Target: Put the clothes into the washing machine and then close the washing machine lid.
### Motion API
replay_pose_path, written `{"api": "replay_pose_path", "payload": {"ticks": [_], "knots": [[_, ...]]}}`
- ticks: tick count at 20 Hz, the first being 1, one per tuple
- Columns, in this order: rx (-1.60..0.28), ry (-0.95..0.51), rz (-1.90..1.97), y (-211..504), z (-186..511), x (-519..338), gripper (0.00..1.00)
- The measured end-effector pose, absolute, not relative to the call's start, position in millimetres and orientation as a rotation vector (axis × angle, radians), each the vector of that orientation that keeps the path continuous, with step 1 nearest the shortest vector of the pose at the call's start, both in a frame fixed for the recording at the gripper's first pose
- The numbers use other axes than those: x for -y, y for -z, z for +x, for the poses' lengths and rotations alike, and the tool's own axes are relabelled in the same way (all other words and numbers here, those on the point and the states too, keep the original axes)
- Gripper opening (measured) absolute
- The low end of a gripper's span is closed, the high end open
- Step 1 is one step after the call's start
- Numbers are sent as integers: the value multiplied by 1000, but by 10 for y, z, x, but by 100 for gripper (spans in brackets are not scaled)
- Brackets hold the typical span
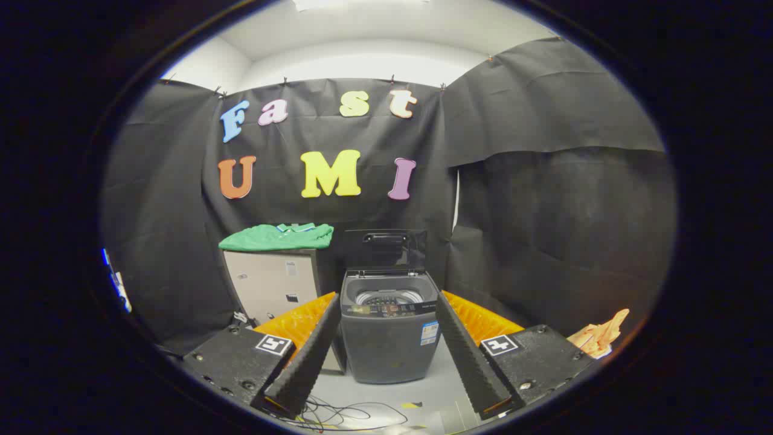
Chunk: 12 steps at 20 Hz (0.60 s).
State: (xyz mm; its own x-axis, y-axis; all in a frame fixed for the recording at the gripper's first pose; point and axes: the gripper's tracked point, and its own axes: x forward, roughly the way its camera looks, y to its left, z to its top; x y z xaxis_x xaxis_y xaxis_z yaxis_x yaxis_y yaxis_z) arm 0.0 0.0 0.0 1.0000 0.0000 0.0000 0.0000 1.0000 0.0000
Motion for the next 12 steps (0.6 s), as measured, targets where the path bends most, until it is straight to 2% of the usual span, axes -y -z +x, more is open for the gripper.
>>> {"api": "replay_pose_path", "payload": {"ticks": [12], "knots": [[0,14,2,-19,72,42,99]]}}
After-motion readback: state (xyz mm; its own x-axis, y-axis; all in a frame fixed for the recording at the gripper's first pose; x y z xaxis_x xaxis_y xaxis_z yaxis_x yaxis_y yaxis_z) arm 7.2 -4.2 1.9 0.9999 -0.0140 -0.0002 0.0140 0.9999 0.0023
